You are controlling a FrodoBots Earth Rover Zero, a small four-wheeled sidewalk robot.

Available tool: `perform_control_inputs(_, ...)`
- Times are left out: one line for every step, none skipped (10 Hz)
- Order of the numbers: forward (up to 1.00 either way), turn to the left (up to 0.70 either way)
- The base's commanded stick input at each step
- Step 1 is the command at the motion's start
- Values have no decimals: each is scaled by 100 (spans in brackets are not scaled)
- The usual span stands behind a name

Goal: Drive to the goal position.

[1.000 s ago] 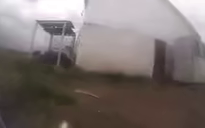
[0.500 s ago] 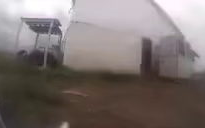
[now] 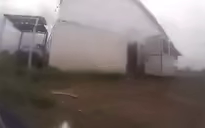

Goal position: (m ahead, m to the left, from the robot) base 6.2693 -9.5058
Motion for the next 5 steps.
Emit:
perform_control_inputs(0, -70)
perform_control_inputs(0, -70)
perform_control_inputs(0, -70)
perform_control_inputs(0, -70)
perform_control_inputs(0, -70)
